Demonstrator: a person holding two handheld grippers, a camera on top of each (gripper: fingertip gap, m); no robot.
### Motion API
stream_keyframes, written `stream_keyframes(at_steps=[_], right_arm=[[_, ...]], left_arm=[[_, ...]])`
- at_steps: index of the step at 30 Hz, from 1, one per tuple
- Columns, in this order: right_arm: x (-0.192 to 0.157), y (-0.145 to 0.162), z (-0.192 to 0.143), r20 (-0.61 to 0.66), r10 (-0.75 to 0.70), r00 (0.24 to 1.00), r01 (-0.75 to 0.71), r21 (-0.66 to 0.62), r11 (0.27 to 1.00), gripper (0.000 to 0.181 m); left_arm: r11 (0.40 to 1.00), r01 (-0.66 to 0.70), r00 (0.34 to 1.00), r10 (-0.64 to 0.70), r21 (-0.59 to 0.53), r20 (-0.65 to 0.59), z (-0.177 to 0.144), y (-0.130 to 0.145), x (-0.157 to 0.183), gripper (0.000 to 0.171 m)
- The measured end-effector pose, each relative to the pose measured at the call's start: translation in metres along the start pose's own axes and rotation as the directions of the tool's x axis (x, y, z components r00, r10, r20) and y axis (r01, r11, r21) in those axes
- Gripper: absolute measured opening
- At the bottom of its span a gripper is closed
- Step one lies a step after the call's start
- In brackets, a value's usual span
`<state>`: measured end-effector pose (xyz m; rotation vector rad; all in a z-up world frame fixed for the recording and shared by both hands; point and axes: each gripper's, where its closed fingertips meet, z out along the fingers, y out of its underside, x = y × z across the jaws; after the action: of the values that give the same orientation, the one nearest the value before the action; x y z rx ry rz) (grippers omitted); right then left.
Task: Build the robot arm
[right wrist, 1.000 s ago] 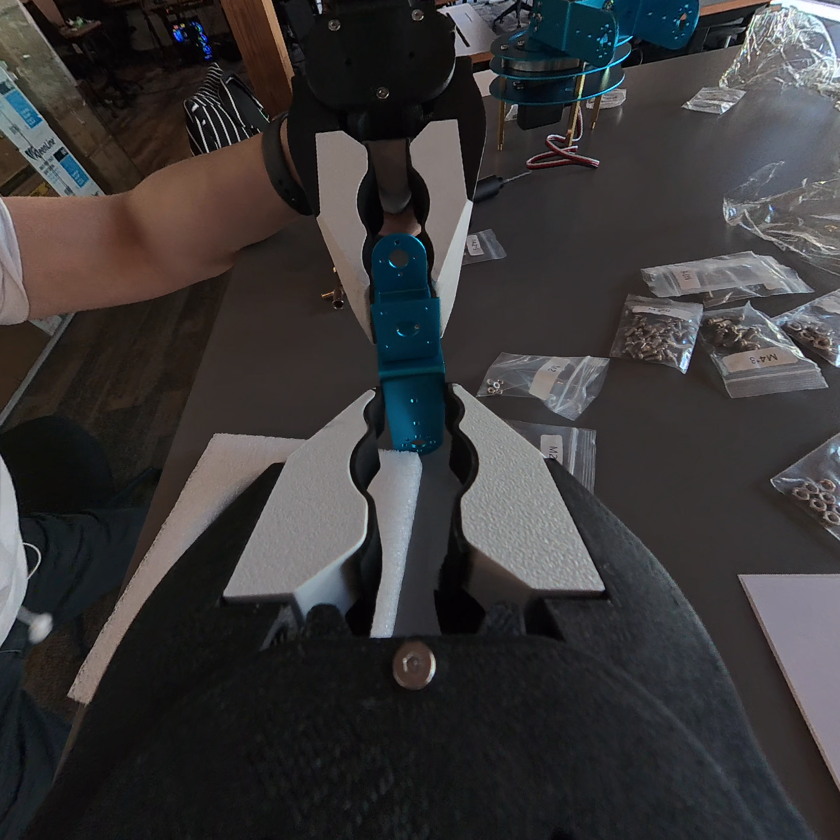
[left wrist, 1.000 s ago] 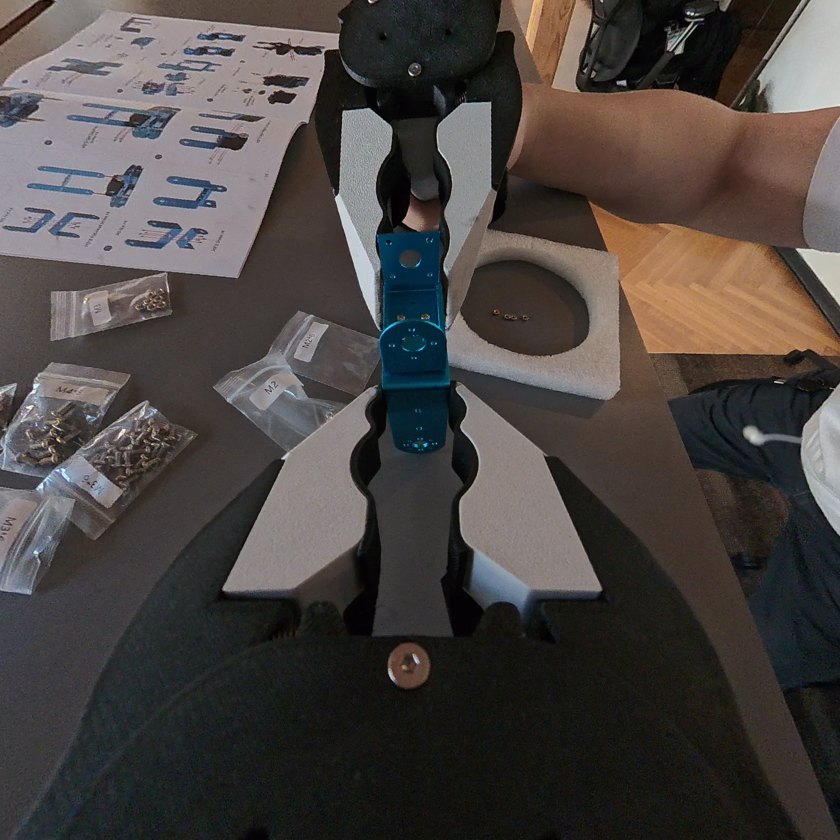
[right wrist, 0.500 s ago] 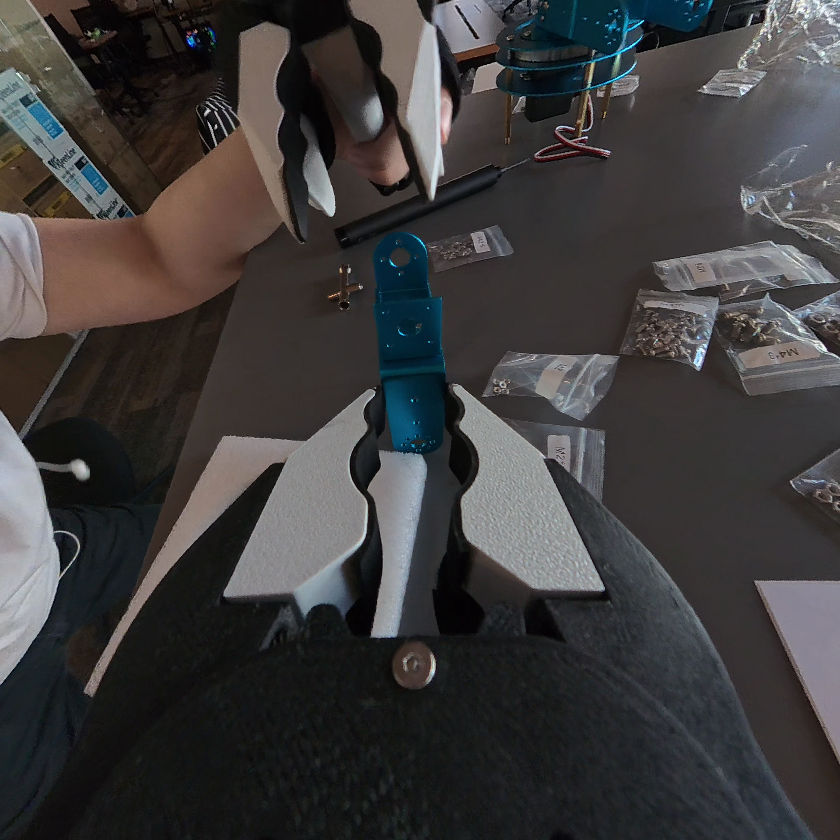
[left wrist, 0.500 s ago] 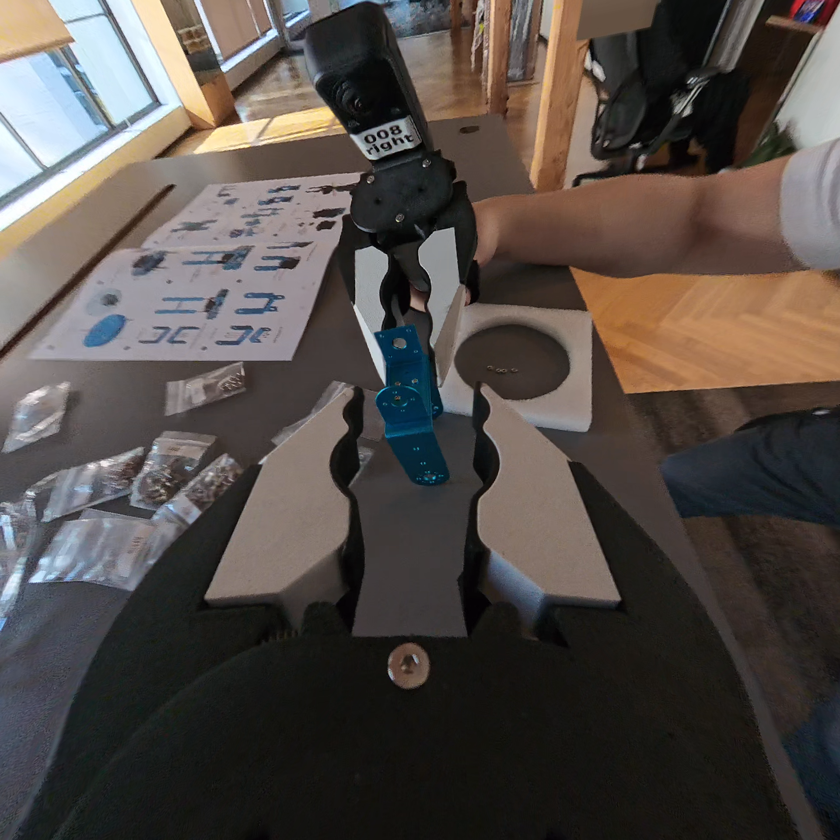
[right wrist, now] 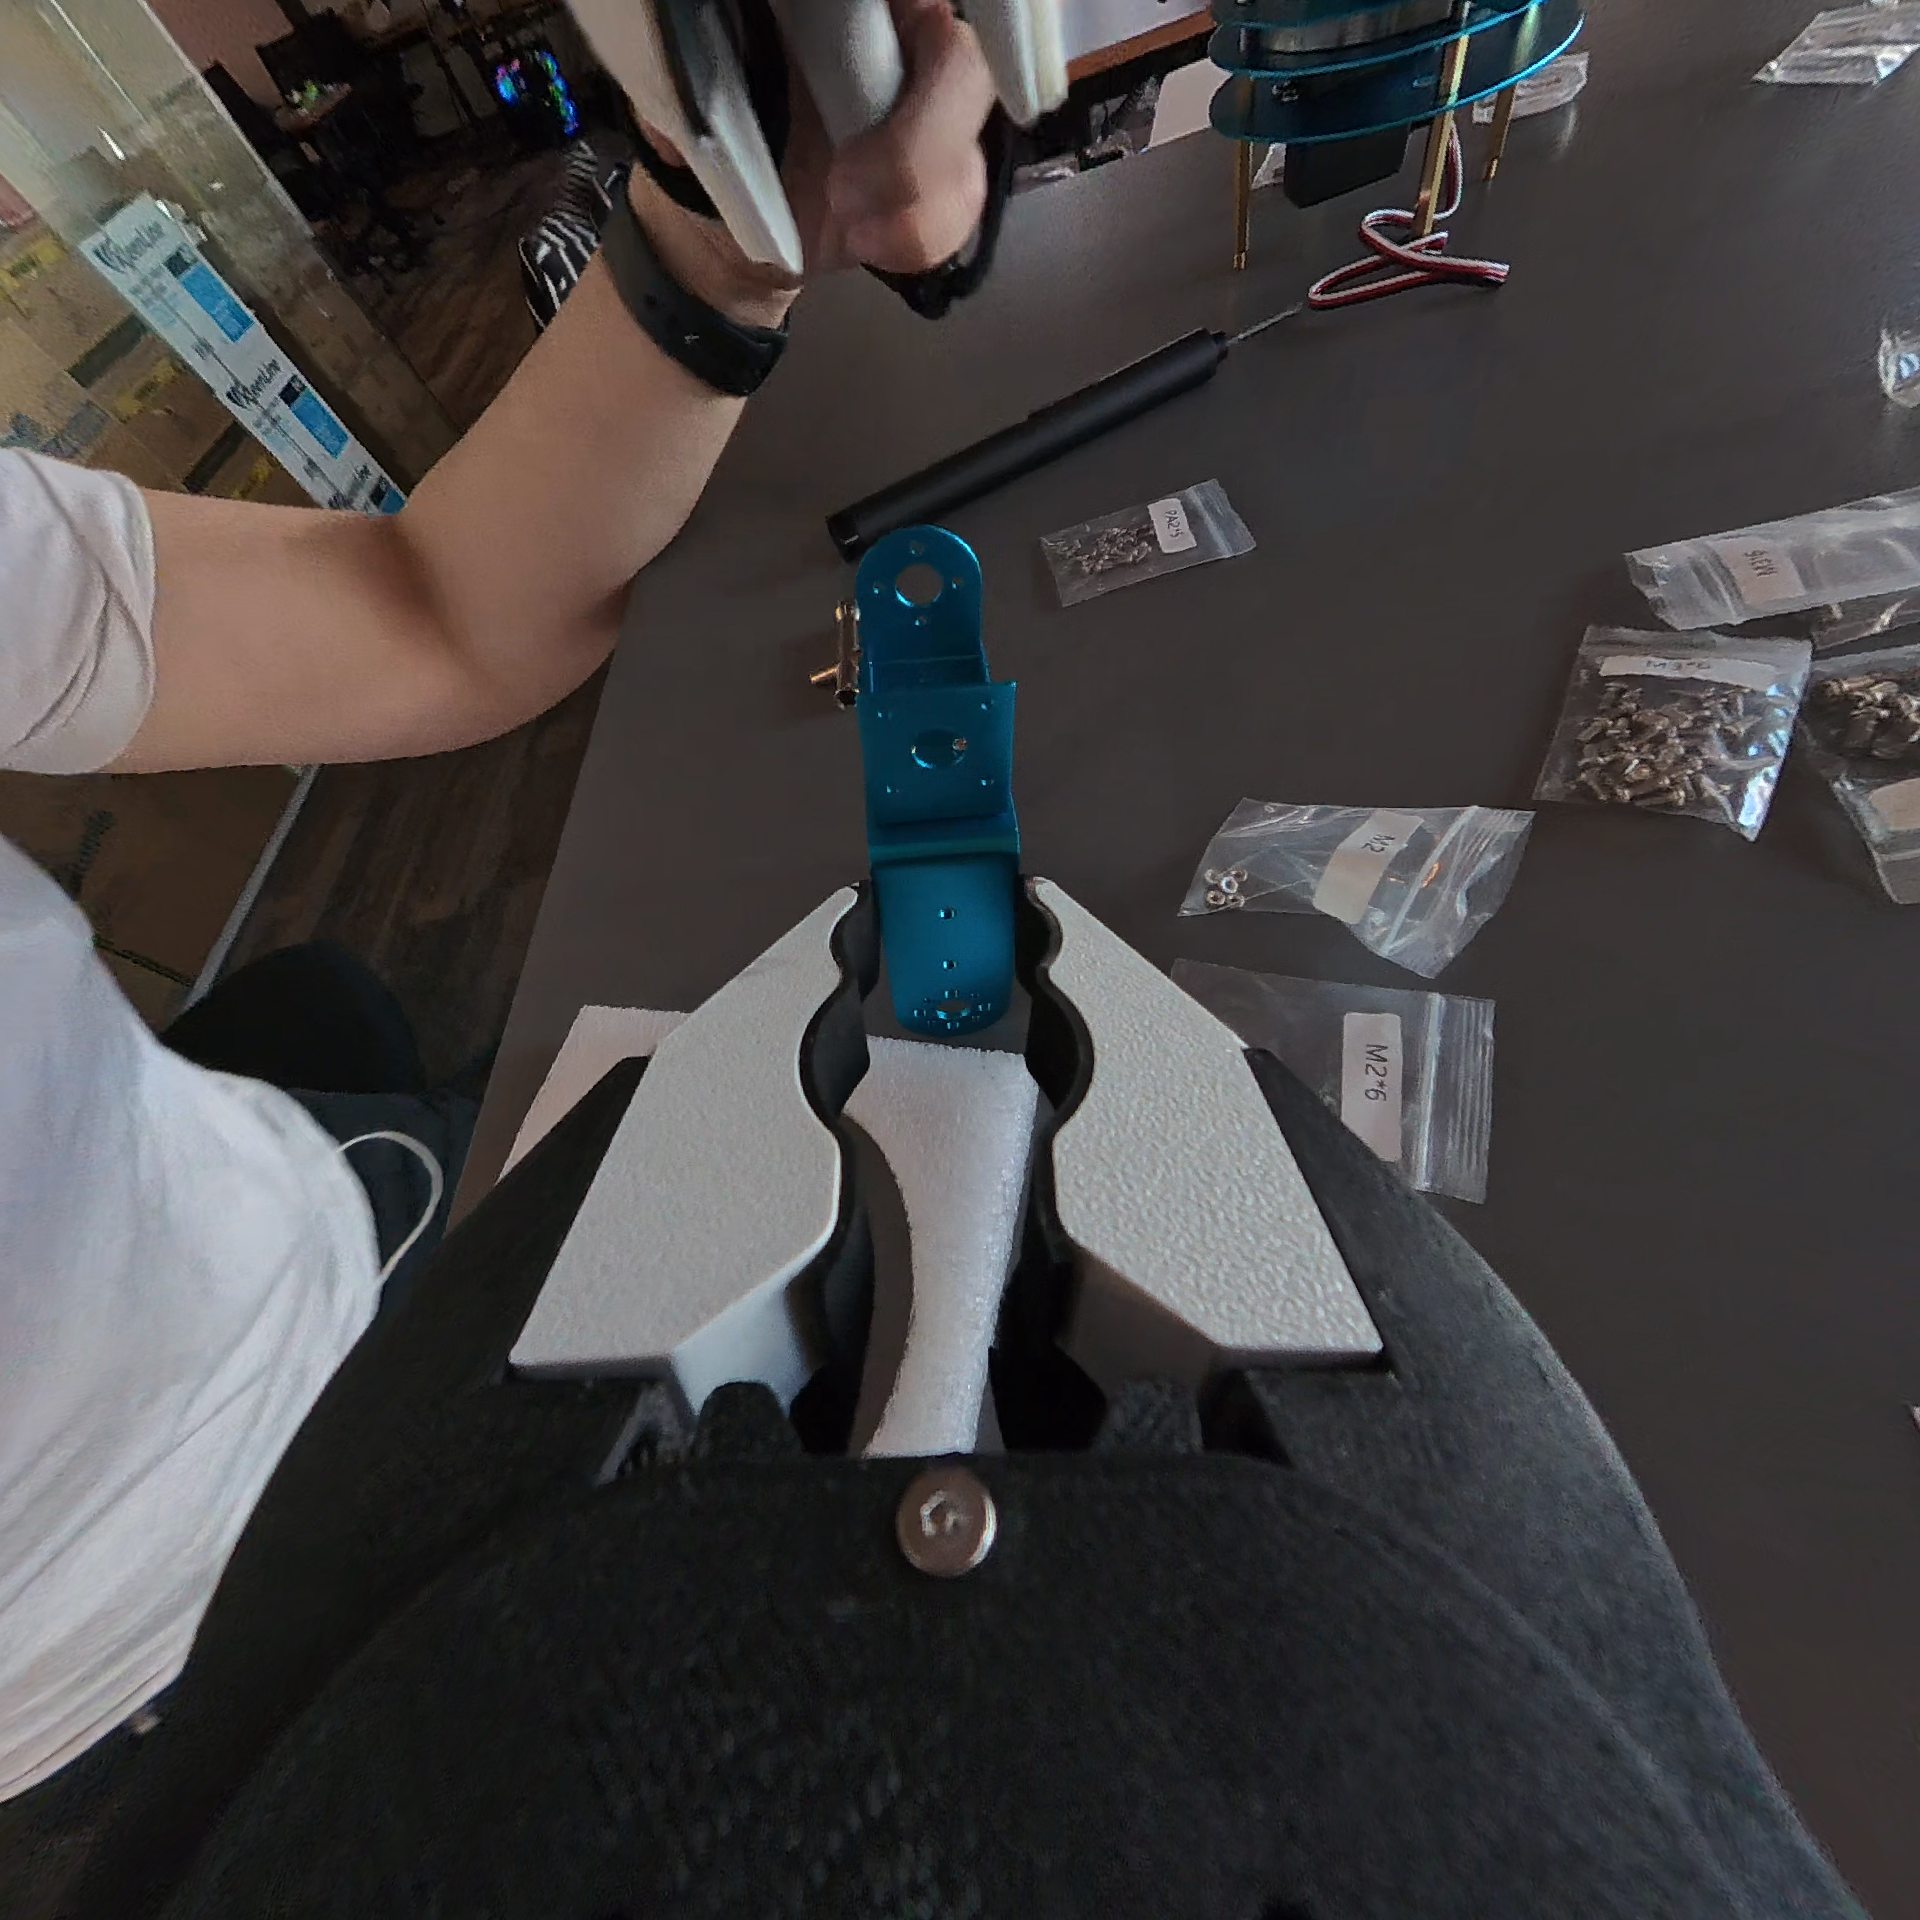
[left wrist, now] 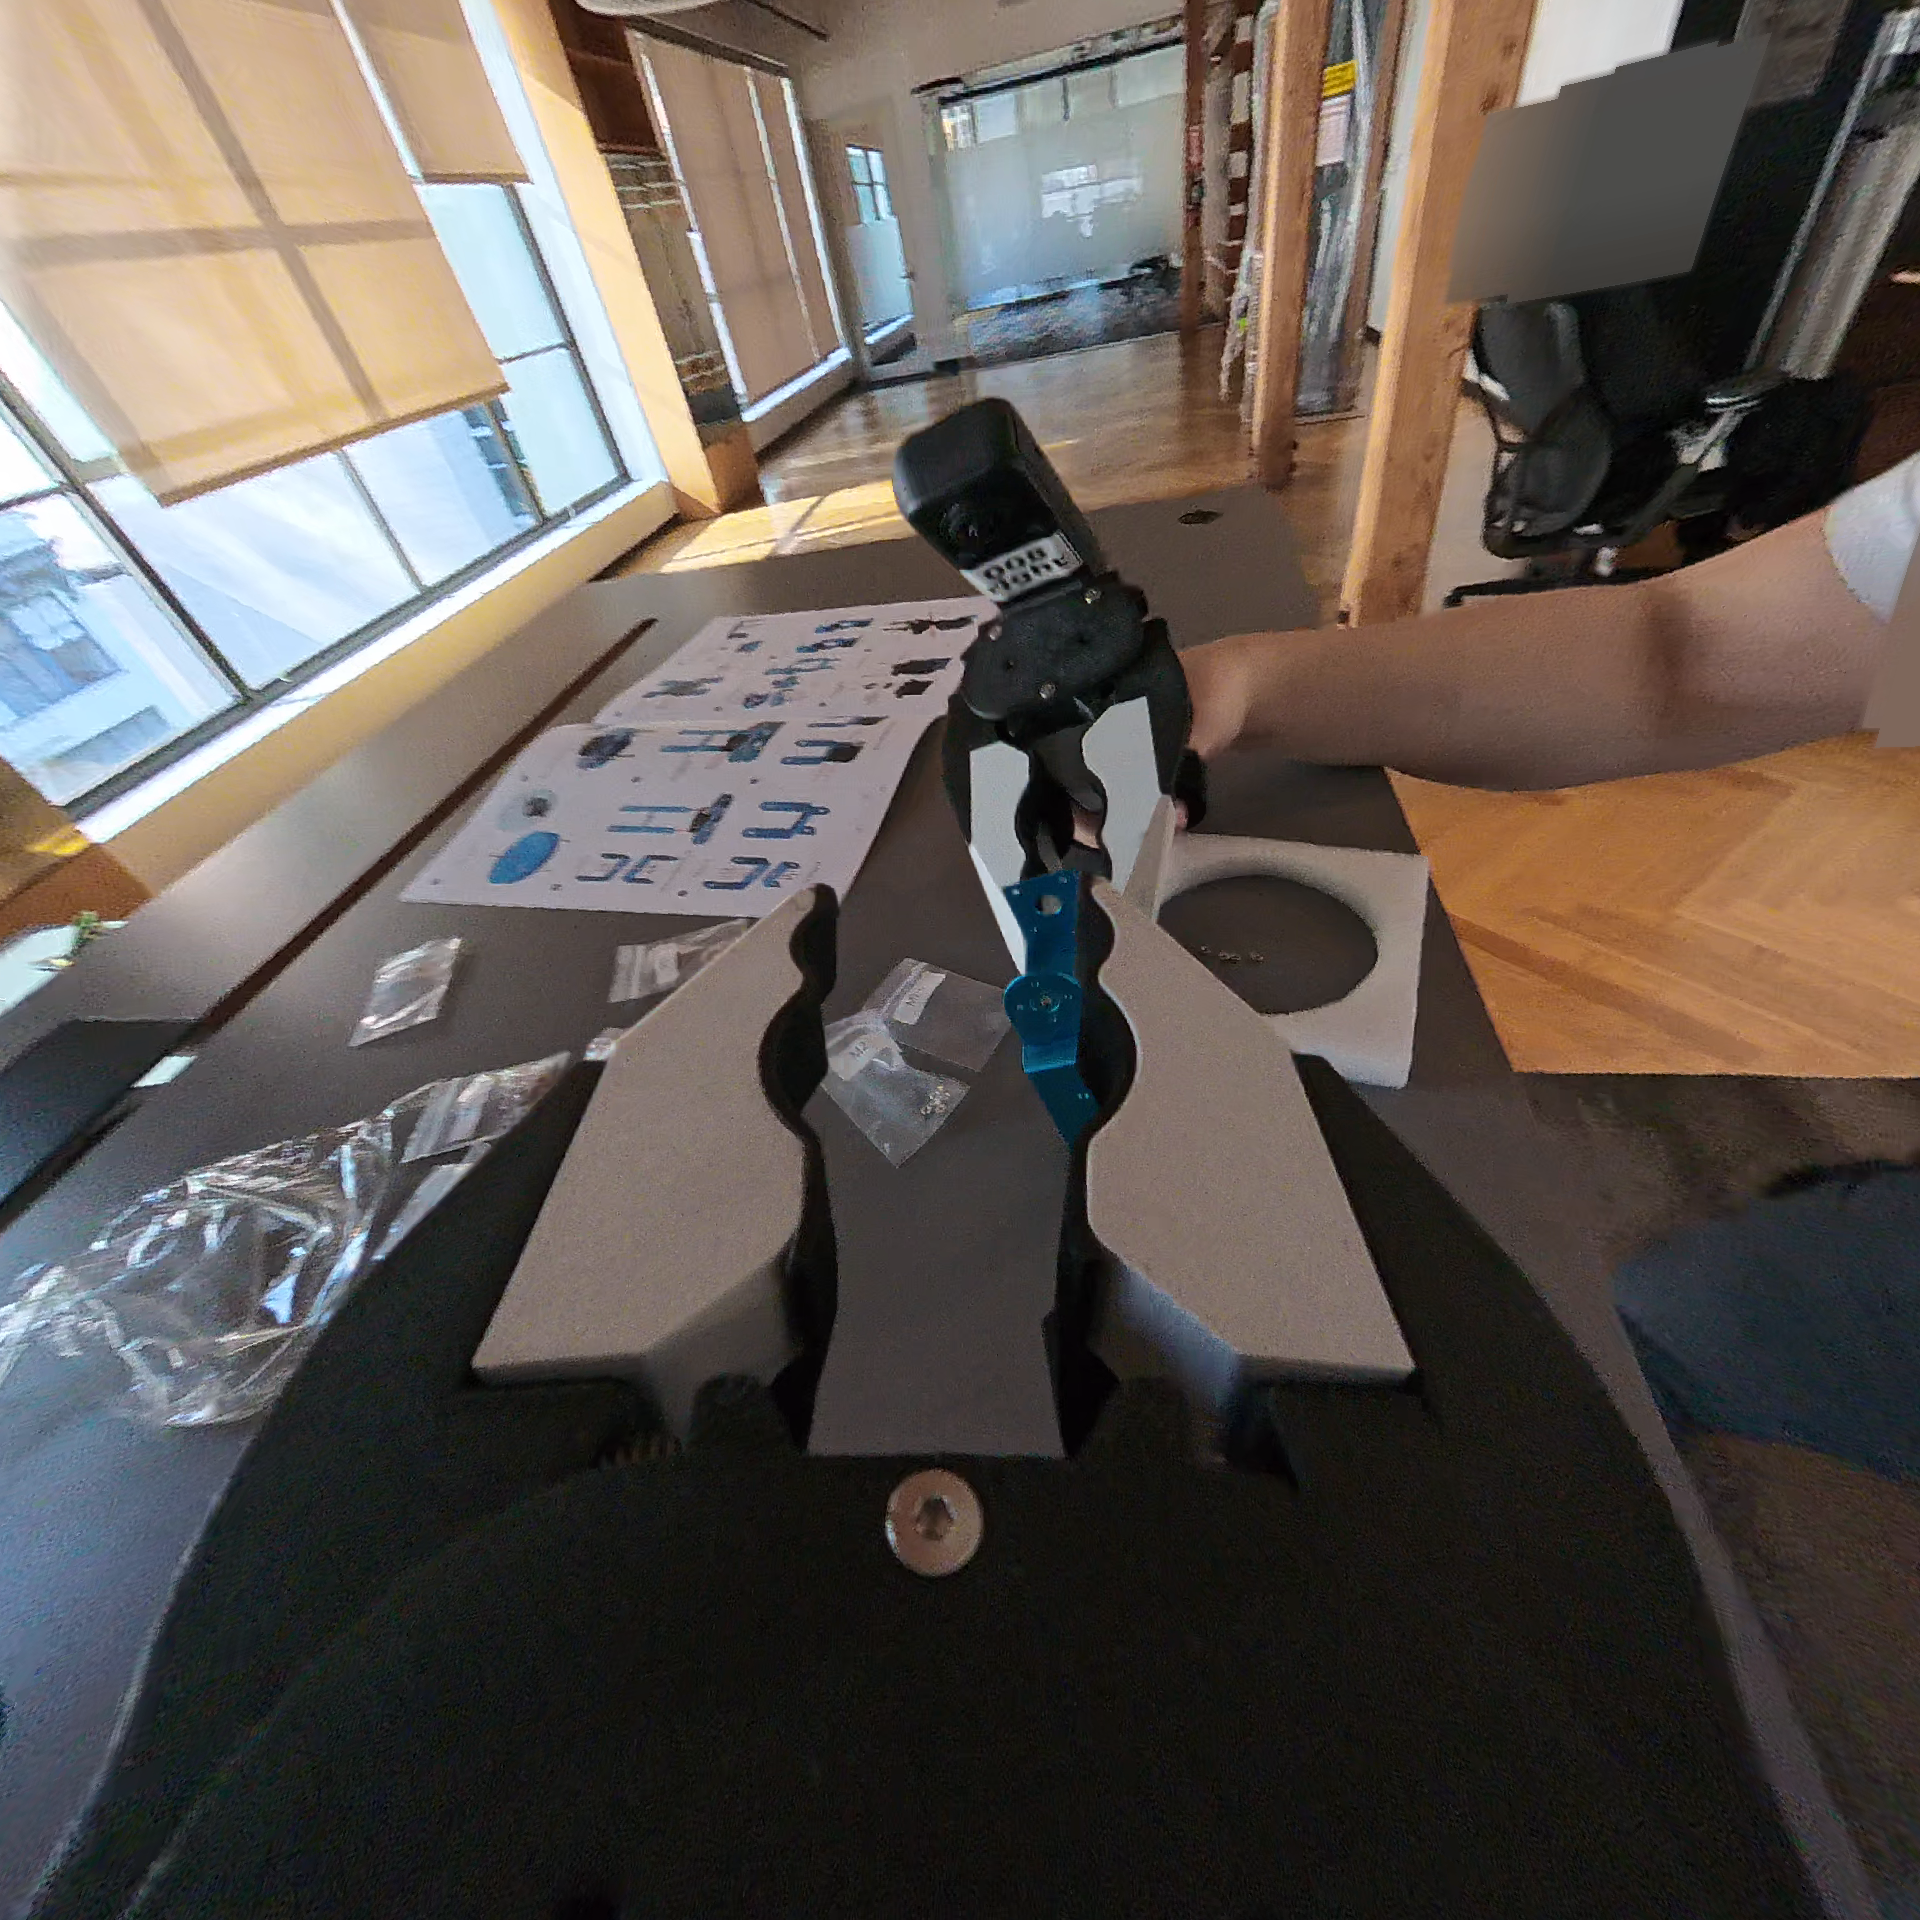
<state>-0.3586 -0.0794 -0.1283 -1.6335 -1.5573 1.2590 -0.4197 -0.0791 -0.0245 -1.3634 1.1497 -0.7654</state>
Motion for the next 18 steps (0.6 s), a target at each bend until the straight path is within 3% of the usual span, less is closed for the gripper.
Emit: stream_keyframes(at_steps=[4, 8, 10, 12, 16, 18], right_arm=[[0.003, -0.002, 0.002, 0.0, 0.058, 0.998, -0.058, 0.034, 0.998, 0.025], [0.004, -0.003, 0.004, -0.018, 0.066, 0.998, -0.065, 0.043, 0.997, 0.025], [0.004, -0.003, 0.004, -0.011, 0.072, 0.997, -0.071, 0.04, 0.997, 0.025], [0.003, -0.002, 0.004, -0.011, 0.066, 0.998, -0.065, 0.029, 0.997, 0.025], [0.005, -0.003, 0.003, -0.045, 0.056, 0.997, -0.056, 0.011, 0.998, 0.025], [0.004, -0.003, 0.006, -0.039, 0.087, 0.995, -0.087, 0.017, 0.996, 0.025]], left_arm=[[0.993, -0.118, 0.983, 0.12, -0.016, 0.142, -0.011, -0.016, 0.03, 0.036], [0.932, -0.201, 0.922, 0.284, -0.303, 0.262, -0.013, 0.03, 0.041, 0.029], [0.924, -0.059, 0.949, 0.17, -0.377, 0.266, -0.004, 0.059, 0.043, 0.029], [0.926, 0.115, 0.954, -0.002, -0.36, 0.299, 0.01, 0.073, 0.044, 0.031], [0.887, 0.34, 0.866, -0.166, -0.311, 0.472, 0.02, 0.083, 0.032, 0.024], [0.87, 0.43, 0.825, -0.271, -0.241, 0.496, 0.026, 0.084, 0.037, 0.023]])
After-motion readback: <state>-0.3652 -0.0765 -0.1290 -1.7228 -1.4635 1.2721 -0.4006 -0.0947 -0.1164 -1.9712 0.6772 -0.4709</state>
